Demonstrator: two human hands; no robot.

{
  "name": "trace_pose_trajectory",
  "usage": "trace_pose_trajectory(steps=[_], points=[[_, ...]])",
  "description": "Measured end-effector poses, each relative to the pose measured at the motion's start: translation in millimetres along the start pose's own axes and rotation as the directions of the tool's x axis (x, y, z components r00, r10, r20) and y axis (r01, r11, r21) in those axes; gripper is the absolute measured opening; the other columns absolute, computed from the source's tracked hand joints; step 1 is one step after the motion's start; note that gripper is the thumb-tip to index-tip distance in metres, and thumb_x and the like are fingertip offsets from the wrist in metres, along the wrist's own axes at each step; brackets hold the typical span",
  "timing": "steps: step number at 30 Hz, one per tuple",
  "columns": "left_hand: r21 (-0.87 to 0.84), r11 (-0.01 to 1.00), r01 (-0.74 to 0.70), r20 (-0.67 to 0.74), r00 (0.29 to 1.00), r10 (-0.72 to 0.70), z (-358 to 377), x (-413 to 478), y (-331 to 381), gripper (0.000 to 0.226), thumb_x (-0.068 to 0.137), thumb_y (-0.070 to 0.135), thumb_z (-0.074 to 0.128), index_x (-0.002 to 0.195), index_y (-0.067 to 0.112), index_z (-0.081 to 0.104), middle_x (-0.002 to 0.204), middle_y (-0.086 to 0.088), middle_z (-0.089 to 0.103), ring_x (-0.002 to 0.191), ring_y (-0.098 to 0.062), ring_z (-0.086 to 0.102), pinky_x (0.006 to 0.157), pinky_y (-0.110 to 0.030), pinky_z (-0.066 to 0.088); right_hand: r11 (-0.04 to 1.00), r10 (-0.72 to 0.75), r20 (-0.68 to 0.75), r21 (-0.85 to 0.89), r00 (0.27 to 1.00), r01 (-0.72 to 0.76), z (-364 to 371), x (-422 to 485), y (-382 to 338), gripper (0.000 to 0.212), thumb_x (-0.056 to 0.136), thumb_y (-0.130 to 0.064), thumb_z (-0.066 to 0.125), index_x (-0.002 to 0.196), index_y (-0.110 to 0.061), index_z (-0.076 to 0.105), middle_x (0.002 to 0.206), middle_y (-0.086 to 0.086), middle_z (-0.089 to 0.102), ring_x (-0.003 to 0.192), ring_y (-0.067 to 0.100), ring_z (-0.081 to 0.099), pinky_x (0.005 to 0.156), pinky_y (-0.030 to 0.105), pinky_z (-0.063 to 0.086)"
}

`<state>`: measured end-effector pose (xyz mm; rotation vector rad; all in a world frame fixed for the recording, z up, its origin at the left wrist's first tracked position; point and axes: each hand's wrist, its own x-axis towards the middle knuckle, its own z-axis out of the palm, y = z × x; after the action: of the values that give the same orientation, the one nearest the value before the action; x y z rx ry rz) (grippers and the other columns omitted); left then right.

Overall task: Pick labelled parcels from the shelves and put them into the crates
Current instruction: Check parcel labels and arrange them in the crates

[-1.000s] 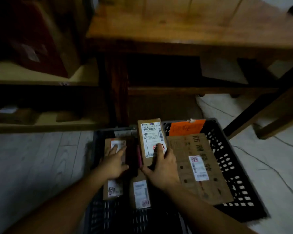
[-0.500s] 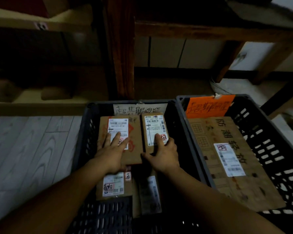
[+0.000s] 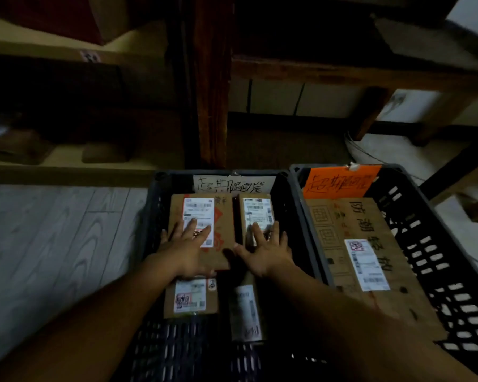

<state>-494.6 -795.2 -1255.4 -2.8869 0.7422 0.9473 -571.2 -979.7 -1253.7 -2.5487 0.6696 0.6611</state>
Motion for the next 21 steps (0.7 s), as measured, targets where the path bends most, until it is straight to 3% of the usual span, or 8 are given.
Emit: trace_pose_trajectory(steps=[9, 14, 21], points=[[-0.223, 0.972, 0.068, 0.004, 0.998, -0.069, -164, -158, -8, 0.097, 0.078, 0.065, 0.057, 0.149, 0.038, -0.004, 0.158, -0.001, -0.015, 0.145, -0.026, -0.016, 0.116, -0.051, 0.000, 0.989, -0.062, 0.132, -0.121, 0.989, 0.078, -153, -143, -76, 0.086, 0.089, -0.075, 0.028, 0.156, -0.027, 0.002, 0.162, 0.011, -0.013, 0.149, 0.032, -0.012, 0.119, 0.050, 0.002], [-0.279, 0.953, 0.116, -0.078, 0.987, -0.142, -278, -264, -38, 0.089, 0.082, 0.061, 0.054, 0.150, 0.038, 0.001, 0.159, 0.000, -0.012, 0.146, -0.023, -0.013, 0.117, -0.051, 0.004, 0.970, -0.153, 0.072, -0.179, 0.986, 0.164, -251, -224, -162, 0.084, 0.091, -0.073, 0.028, 0.156, -0.026, 0.007, 0.163, 0.012, -0.005, 0.149, 0.032, -0.004, 0.119, 0.048, 0.005], [-0.343, 0.929, 0.141, -0.156, 0.966, -0.204, -414, -419, -116, 0.089, 0.083, 0.058, 0.055, 0.150, 0.036, 0.001, 0.159, -0.001, -0.010, 0.146, -0.024, -0.012, 0.118, -0.047, 0.007, 0.943, -0.308, 0.001, -0.134, 0.951, 0.305, -362, -341, -306, 0.082, 0.090, -0.074, 0.030, 0.155, -0.028, 0.011, 0.163, 0.008, 0.002, 0.149, 0.032, -0.001, 0.119, 0.048, 0.007]])
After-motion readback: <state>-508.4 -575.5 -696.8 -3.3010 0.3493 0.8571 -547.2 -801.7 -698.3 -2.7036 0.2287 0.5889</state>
